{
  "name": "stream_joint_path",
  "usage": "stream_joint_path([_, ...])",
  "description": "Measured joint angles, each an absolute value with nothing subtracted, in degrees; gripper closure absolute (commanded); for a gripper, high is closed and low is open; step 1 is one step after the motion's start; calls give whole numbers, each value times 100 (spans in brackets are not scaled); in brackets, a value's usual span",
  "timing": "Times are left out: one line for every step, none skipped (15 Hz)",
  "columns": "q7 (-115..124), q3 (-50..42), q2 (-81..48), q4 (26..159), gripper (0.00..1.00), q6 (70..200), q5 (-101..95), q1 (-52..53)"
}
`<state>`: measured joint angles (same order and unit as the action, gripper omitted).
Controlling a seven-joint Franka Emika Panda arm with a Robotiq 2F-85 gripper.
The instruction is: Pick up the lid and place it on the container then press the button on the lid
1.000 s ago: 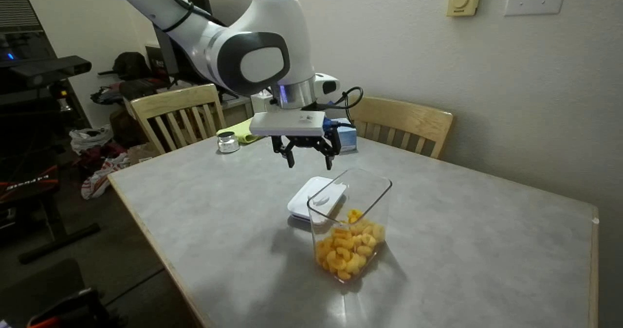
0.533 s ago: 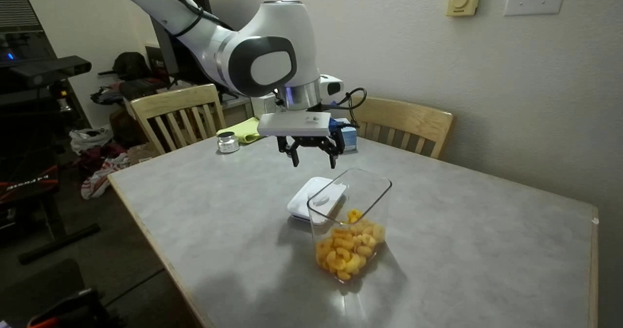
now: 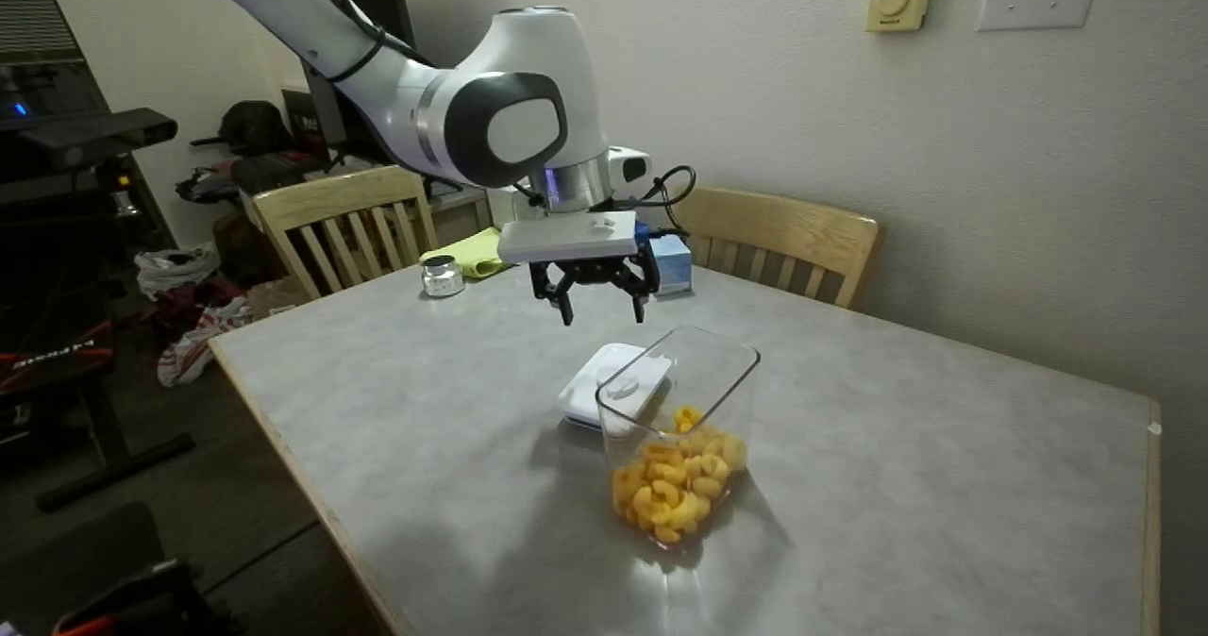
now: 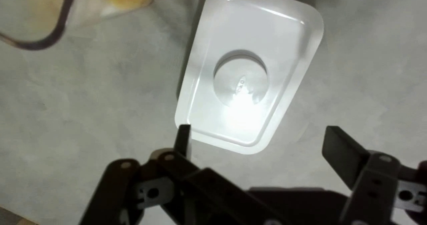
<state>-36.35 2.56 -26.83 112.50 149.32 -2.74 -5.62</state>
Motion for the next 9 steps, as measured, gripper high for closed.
stream_joint_path([-3635,261,-2744,11211,0,14935,-333,-562])
stream_joint_path([-3633,261,-2828,11165,0,14943,-383,-563])
stream_joint_path([-3617,255,-2923,11108,0,14962,-415,-565])
stream_joint_path([-3561,237,-3025,11056,0,15007,-444,-566])
stream_joint_path([-3448,209,-3133,11002,0,15056,-473,-566])
stream_joint_path([-3312,180,-3238,10944,0,15094,-491,-567])
stream_joint_path([-3178,154,-3329,10890,0,15112,-499,-569])
stream_joint_path([-3037,132,-3414,10840,0,15114,-505,-569])
stream_joint_path([-2883,120,-3473,10800,0,15104,-509,-568])
